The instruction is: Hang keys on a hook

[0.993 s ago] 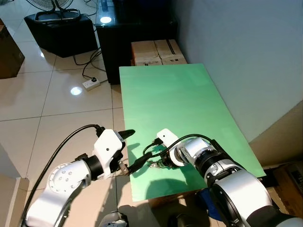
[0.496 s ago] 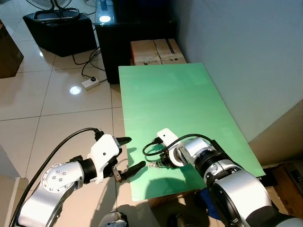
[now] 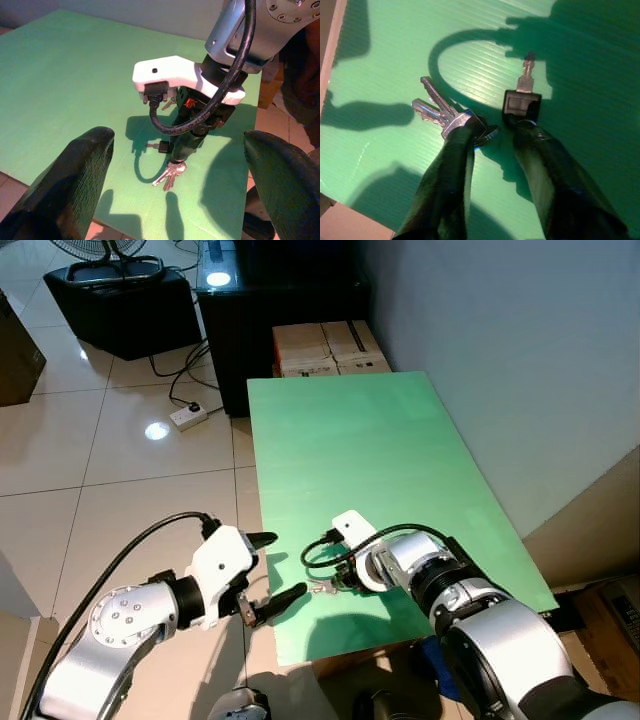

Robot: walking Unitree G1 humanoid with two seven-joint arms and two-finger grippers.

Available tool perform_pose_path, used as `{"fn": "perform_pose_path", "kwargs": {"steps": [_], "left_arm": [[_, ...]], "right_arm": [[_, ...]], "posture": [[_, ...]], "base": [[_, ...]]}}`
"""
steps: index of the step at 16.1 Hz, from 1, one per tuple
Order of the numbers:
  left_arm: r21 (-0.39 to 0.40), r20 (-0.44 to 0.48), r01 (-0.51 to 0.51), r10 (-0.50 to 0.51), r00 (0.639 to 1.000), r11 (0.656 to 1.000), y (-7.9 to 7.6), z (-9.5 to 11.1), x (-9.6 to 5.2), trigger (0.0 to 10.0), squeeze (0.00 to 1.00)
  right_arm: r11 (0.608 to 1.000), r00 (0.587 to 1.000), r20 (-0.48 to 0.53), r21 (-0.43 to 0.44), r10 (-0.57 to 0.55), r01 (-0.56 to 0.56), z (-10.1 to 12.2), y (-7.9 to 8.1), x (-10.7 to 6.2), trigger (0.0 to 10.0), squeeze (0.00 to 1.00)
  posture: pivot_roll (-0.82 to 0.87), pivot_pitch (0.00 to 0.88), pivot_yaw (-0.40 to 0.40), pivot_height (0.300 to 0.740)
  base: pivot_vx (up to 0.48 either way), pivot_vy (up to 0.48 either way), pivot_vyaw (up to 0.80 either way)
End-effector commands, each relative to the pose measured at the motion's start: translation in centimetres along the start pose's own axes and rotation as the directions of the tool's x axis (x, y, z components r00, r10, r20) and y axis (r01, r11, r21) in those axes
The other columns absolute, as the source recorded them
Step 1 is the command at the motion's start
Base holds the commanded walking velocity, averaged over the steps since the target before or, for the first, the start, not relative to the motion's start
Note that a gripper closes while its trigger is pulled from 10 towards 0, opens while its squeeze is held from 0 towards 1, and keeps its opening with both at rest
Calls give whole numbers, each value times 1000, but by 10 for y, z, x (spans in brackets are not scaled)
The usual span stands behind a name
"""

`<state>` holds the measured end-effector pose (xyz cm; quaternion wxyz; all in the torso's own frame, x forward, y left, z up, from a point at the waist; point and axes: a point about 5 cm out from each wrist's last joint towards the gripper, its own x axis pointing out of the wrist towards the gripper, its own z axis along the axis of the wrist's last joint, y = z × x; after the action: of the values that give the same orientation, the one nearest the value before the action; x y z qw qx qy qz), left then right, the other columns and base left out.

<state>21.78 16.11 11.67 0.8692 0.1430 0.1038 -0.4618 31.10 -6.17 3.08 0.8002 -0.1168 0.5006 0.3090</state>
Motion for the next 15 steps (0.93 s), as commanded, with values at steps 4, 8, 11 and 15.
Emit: {"fn": "perform_pose_path", "kwargs": {"steps": [4, 8, 11, 15], "left_arm": [[30, 0, 1, -1, 1000, 1000, 0, 4, 1, 10000, 0], [30, -1, -4, 4, 1000, 1000, 1, 3, 1, 10000, 0], [30, 0, -3, 3, 1000, 1000, 0, 3, 2, 10000, 0], [36, 6, -14, 14, 1000, 999, -1, 3, 5, 10000, 0]], "right_arm": [[1000, 1000, 6, 26, -4, 4, -2, 0, 2, 0, 0], [999, 1000, 17, 34, -10, 9, -1, 0, 2, 0, 0], [999, 1000, 13, 39, -3, 2, -4, 0, 2, 0, 0], [997, 999, 47, 75, -25, 22, -4, -10, -1, 0, 0]], "posture": [[36, 166, -49, 740], [36, 166, -49, 740], [33, 161, -55, 740], [31, 142, -70, 740]], "base": [[0, 0, 0], [0, 0, 0], [0, 0, 0], [0, 0, 0]]}}
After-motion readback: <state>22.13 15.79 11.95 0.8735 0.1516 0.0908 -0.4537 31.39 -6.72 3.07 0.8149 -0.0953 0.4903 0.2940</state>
